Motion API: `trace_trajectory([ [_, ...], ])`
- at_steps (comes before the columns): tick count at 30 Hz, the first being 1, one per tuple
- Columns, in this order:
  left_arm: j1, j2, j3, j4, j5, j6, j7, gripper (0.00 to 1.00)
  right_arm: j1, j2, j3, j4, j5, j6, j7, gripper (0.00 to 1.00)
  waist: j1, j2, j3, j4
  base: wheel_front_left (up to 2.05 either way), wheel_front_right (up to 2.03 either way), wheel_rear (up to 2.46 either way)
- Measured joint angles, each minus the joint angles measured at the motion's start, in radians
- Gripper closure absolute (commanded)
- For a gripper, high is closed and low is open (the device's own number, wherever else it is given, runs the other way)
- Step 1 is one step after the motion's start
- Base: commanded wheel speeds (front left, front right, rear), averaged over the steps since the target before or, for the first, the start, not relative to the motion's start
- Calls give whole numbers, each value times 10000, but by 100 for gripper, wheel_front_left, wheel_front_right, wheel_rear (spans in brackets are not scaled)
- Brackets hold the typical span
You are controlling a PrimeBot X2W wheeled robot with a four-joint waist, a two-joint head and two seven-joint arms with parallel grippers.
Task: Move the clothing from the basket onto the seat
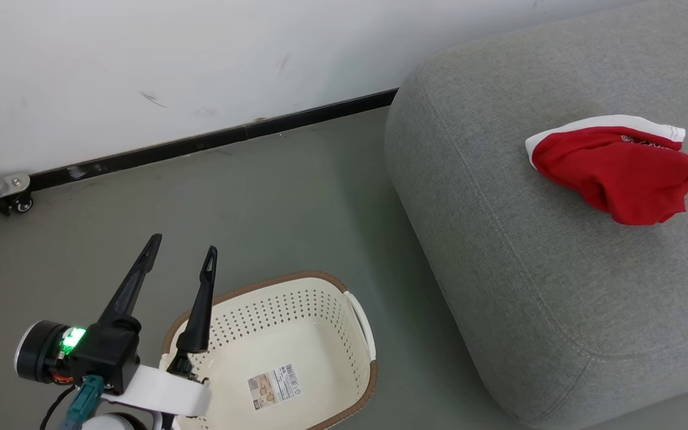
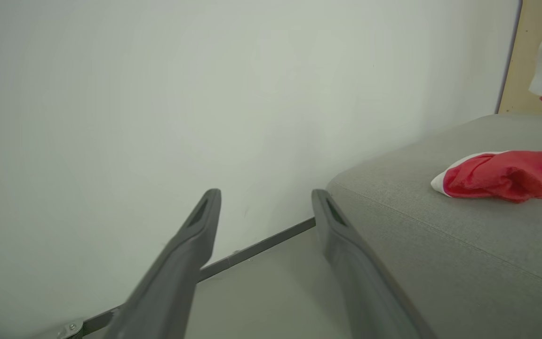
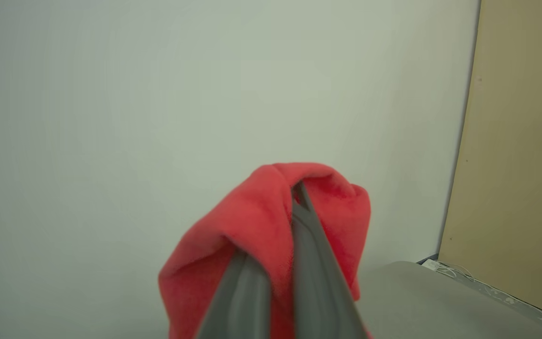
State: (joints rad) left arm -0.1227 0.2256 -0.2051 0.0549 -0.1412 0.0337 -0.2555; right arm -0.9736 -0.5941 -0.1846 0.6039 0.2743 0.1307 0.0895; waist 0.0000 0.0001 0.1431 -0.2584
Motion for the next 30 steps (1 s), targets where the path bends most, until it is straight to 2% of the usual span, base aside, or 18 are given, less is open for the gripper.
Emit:
trace_trajectory([
  [3,4,40,-40,2,35,-6,0,0,-249,-159,-171,150,-364,0,-117,100,0,0,20,169,0,0,0],
  [14,38,203,-230,-138,169,-257,140,0,-577,-84,-307,876,-1062,0,-522,100,0,0,252,714,0,0,0],
  [20,34,288,-347,-337,267,-339,355,0,-921,35,-882,1011,-1804,0,-1244,100,0,0,562,961,0,0,0],
  [27,-15,368,-422,-477,316,-439,546,0,-849,663,-1062,1624,-2130,0,-1436,100,0,0,949,1134,0,0,0],
  [30,-61,433,-439,-556,316,-443,627,0,-524,742,-1264,2027,-2224,0,-1436,100,0,0,1127,1170,0,0,0],
])
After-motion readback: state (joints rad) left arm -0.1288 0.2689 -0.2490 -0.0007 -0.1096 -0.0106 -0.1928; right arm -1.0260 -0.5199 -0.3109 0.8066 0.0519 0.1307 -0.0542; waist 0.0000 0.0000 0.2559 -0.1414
